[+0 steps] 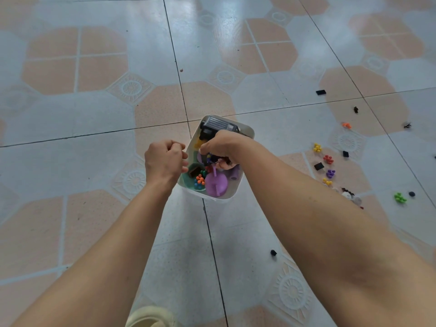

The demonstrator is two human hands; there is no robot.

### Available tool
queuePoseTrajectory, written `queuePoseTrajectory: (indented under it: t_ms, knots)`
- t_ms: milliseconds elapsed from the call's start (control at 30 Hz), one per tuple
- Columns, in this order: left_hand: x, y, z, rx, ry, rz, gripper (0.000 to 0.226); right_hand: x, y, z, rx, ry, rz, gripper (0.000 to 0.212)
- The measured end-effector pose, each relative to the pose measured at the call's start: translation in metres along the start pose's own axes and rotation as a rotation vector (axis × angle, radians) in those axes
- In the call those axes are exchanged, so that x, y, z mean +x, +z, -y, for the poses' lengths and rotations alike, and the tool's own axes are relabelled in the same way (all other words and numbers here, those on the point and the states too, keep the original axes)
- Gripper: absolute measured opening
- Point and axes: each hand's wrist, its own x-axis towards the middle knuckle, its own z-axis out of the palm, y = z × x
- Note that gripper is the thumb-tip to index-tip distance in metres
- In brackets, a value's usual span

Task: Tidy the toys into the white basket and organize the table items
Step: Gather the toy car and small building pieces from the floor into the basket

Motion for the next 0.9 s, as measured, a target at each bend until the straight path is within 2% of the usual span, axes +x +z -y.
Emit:
queuePoseTrajectory:
  t_ms: [200, 367, 467, 567, 700, 767, 900]
  knots:
    - [-0.004, 0.003, 0.001, -0.040, -0.012, -0.013, 0.023, -0.004, -0.001, 0.006, 0.032, 0.012, -0.005, 0.030]
    - [-0.012, 0.007, -0.009, -0.077, 0.012, -0.022, 0.023, -0.012, -0.010, 0.007, -0.015, 0.023, 0.011, 0.031]
    - [-0.019, 0.012, -0.017, -0.069, 0.059, -0.020, 0.023, -0.017, -0.017, -0.001, 0.065, 0.038, -0.019, 0.033]
    - [-0.029, 0.023, -0.025, -0.071, 0.089, 0.011, 0.024, -0.031, -0.029, -0.014, 0.134, -0.037, -0.082, 0.026]
    - [-0.048, 0.044, -0.039, -0.092, 0.135, 0.062, 0.024, -0.060, -0.057, -0.048, 0.299, -0.127, -0.191, 0.022]
    - [-0.061, 0.061, -0.043, -0.071, 0.174, 0.137, 0.025, -0.082, -0.069, -0.082, 0.392, -0.149, -0.274, 0.014]
    - [-0.092, 0.102, -0.038, -0.027, 0.191, 0.298, 0.026, -0.112, -0.045, -0.161, 0.199, -0.112, -0.303, 0.005]
